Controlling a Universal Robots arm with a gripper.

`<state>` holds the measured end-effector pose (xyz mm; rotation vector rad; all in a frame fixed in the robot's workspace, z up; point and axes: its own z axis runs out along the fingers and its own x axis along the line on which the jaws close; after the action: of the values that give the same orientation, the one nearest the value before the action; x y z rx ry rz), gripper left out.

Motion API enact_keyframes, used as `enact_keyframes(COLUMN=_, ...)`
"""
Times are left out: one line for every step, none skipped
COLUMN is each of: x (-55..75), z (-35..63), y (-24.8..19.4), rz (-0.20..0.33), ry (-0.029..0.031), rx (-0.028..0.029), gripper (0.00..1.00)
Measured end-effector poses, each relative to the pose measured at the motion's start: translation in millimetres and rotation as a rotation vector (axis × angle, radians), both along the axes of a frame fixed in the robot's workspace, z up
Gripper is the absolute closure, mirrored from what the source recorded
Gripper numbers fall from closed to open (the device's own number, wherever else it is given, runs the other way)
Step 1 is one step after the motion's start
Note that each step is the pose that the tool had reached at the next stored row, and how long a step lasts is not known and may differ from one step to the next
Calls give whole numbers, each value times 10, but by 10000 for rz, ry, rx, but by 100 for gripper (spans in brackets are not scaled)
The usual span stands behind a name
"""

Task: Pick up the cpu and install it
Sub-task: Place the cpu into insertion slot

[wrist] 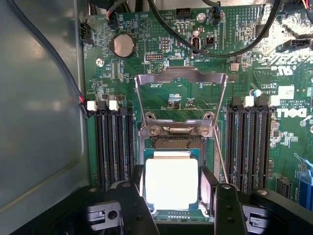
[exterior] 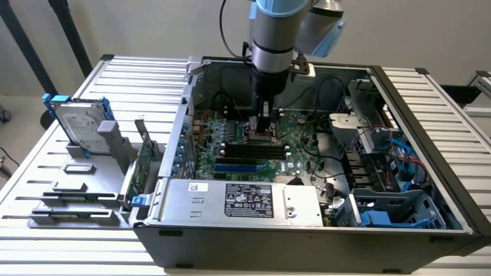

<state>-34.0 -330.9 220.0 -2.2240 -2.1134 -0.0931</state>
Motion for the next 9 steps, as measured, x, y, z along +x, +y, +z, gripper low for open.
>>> enact_keyframes(x=1, z=-5, y=0, rz=0, ry=5, rx=-1, gripper=45)
enact_keyframes(x=1, z=-10, y=0, rz=-2, ry=8, rx=-1, gripper=45)
enact_keyframes(x=2, z=-15, y=0, rz=-1, ry=11, rx=-1, gripper=45)
enact_keyframes(x=2, z=-20, y=0, rz=0, ry=15, rx=-2, gripper=45)
enact_keyframes(x=3, z=-26, y=0, rz=0, ry=18, rx=-2, gripper=45)
enact_keyframes(x=3, z=-32, y=1, rz=0, ry=20, rx=-1, gripper=45)
enact_keyframes(x=3, z=-38, y=0, rz=0, ry=22, rx=-2, gripper=45)
enact_keyframes(x=5, z=-44, y=0, rz=1, ry=25, rx=-2, gripper=45)
enact_keyframes(x=6, z=-48, y=0, rz=1, ry=31, rx=-2, gripper=45)
